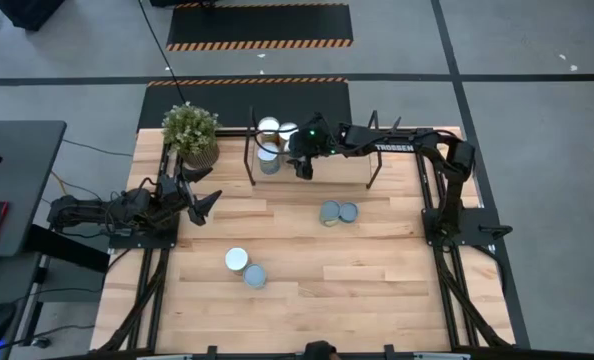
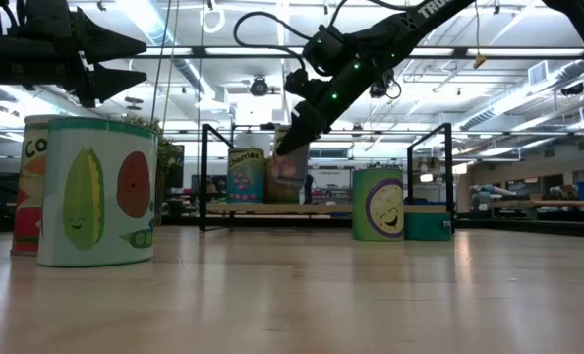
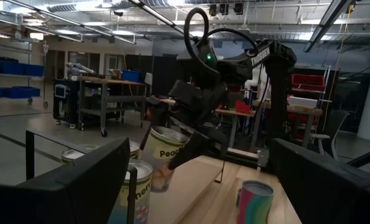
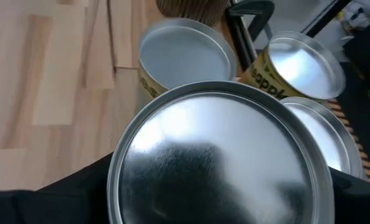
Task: Pick and place cans onto a shelf
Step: Put the canned peaches on the shelf
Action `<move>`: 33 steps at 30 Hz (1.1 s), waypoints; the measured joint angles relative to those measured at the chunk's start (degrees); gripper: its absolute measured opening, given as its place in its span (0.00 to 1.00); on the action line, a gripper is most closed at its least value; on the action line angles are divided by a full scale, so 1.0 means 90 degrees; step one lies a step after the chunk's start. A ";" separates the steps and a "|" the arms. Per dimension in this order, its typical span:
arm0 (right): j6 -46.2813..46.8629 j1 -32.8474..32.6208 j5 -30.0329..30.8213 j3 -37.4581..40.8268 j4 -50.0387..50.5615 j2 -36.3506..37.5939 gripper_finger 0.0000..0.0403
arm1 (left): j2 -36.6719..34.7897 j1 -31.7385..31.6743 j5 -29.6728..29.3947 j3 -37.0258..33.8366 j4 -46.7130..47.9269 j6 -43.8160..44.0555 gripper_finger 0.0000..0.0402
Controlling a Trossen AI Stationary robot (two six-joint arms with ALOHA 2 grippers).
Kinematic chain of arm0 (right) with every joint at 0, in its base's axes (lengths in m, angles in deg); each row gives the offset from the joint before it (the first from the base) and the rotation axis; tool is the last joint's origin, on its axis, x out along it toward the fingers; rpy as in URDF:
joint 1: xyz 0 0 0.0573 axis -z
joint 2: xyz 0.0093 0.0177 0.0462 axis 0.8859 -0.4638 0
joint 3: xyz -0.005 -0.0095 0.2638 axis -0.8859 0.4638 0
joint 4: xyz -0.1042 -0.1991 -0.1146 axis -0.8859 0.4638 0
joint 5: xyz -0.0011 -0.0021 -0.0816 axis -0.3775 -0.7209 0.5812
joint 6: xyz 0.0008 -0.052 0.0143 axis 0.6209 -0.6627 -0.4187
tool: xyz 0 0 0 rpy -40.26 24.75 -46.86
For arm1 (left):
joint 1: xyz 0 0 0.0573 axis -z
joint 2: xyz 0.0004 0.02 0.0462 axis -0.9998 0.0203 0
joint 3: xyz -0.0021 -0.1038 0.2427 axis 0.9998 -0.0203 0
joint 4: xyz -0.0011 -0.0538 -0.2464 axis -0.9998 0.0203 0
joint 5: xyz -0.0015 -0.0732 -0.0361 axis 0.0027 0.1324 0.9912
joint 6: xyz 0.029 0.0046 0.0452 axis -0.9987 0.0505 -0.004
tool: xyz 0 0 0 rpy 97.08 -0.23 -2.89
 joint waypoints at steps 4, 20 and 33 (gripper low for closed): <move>-0.0039 0.0019 0.0023 0.0000 -0.0005 0.0000 0.81 | 0.0000 -0.0001 0.0001 0.0000 0.0000 -0.0002 0.98; 0.0335 -0.0267 -0.0074 0.0000 -0.0051 -0.0005 0.81 | 0.0000 -0.0002 0.0002 0.0000 -0.0002 -0.0002 0.98; 0.0631 -0.0335 0.0061 0.0000 0.0354 -0.0005 0.81 | 0.0000 -0.0001 0.0001 0.0000 -0.0002 -0.0002 0.98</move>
